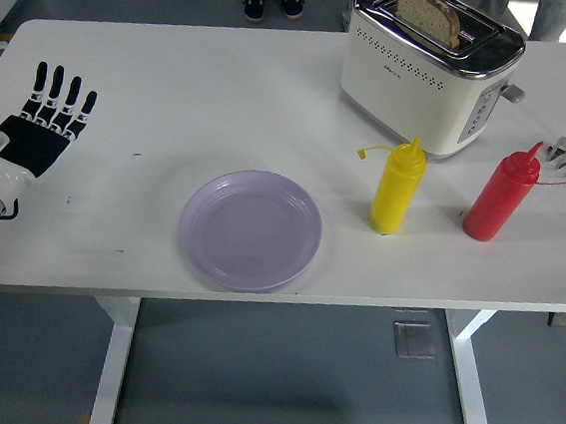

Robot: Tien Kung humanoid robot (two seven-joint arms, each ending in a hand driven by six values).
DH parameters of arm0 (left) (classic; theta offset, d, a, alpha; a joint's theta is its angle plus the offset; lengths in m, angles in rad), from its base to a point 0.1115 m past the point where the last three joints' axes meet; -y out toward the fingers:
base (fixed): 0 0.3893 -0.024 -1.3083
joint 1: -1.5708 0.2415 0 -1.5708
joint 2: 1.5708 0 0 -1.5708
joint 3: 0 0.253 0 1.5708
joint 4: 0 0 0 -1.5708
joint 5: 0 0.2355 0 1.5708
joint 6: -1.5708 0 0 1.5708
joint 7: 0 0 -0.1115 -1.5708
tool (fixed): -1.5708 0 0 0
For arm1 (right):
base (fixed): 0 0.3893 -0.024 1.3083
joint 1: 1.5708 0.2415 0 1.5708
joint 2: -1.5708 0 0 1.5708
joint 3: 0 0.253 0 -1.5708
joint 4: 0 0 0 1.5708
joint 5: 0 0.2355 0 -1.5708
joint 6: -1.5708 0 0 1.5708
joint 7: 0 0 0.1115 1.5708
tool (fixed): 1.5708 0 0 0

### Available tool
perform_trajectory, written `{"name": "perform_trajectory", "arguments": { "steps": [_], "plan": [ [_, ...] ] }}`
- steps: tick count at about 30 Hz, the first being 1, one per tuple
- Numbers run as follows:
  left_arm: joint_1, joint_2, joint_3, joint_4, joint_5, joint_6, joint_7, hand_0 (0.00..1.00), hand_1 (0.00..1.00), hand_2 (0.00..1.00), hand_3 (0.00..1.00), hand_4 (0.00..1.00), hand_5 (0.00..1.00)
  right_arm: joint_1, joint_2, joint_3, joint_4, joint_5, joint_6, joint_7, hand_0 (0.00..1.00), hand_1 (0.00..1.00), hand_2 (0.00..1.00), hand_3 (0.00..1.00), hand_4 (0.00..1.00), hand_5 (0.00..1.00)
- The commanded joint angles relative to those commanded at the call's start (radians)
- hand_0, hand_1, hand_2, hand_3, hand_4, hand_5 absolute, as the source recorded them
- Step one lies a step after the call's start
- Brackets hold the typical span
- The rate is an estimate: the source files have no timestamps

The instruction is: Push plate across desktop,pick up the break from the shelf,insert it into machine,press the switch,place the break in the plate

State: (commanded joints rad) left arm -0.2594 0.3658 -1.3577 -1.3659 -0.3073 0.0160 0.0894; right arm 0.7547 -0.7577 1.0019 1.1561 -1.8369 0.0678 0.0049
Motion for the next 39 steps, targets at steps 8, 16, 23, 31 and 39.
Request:
{"name": "perform_trajectory", "arguments": {
  "steps": [8, 16, 23, 31, 39],
  "plan": [
    [-0.007, -0.005, 0.008, 0.001, 0.074, 0.006, -0.021, 0.801, 0.748, 0.705, 0.699, 0.816, 0.998, 0.006, 0.075, -0.079, -0.098, -0.047, -0.071, 0.079, 0.483, 0.479, 0.639, 0.531, 0.002, 0.002],
    [-0.009, -0.007, 0.016, 0.013, 0.091, 0.007, -0.027, 0.801, 0.747, 0.705, 0.698, 0.817, 0.998, 0.033, 0.129, -0.162, -0.171, -0.048, -0.108, 0.110, 0.486, 0.478, 0.644, 0.531, 0.002, 0.002],
    [-0.010, -0.008, 0.022, 0.017, 0.089, 0.006, -0.027, 0.801, 0.747, 0.705, 0.697, 0.817, 0.998, 0.056, 0.156, -0.216, -0.205, -0.040, -0.121, 0.115, 0.487, 0.479, 0.638, 0.532, 0.002, 0.002],
    [-0.010, -0.008, 0.026, 0.017, 0.085, 0.005, -0.028, 0.802, 0.746, 0.705, 0.698, 0.817, 0.998, 0.067, 0.172, -0.246, -0.239, -0.034, -0.137, 0.121, 0.488, 0.478, 0.635, 0.532, 0.002, 0.002],
    [-0.008, -0.008, 0.028, 0.019, 0.081, 0.005, -0.030, 0.801, 0.747, 0.704, 0.697, 0.816, 0.998, 0.069, 0.179, -0.267, -0.270, -0.017, -0.157, 0.133, 0.487, 0.475, 0.623, 0.530, 0.002, 0.002]
  ]
}}
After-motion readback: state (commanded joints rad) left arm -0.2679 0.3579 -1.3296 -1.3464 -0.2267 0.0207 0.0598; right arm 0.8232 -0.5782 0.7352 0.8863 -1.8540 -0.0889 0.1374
